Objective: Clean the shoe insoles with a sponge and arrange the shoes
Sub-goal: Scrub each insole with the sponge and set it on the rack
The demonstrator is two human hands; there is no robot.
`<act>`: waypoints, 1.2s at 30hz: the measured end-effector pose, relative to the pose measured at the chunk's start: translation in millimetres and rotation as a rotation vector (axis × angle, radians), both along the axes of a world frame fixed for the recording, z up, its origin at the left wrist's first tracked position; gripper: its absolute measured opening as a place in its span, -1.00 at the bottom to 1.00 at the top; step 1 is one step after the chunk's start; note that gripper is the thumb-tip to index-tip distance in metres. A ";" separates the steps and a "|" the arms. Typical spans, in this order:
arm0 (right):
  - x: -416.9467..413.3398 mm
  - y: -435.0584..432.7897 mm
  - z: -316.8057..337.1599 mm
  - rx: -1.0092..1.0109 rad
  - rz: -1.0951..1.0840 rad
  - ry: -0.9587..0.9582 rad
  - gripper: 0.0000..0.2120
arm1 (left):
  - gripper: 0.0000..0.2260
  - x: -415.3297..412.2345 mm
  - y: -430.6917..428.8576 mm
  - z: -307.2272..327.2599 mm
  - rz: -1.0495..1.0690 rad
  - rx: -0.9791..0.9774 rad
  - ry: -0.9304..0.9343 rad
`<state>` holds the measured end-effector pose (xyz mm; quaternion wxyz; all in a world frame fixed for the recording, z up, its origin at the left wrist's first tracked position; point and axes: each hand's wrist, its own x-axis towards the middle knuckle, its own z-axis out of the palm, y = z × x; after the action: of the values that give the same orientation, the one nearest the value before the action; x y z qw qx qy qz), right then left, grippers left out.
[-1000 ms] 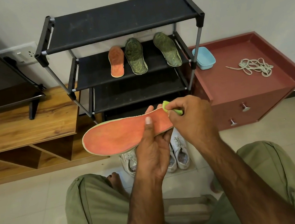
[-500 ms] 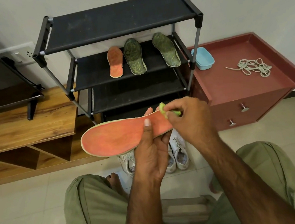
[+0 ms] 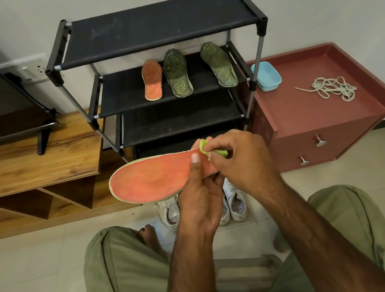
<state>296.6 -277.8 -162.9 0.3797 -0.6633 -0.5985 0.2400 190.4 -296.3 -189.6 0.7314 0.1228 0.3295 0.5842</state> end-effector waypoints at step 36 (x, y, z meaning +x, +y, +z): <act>18.7 -5.7 -3.8 0.003 -0.067 0.230 -0.75 | -0.72 -9.0 2.8 -1.8 -0.021 0.008 0.007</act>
<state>315.3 -283.5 -166.8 0.4548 -0.6503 -0.5289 0.3009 181.4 -293.4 -191.4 0.7357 0.1312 0.3286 0.5776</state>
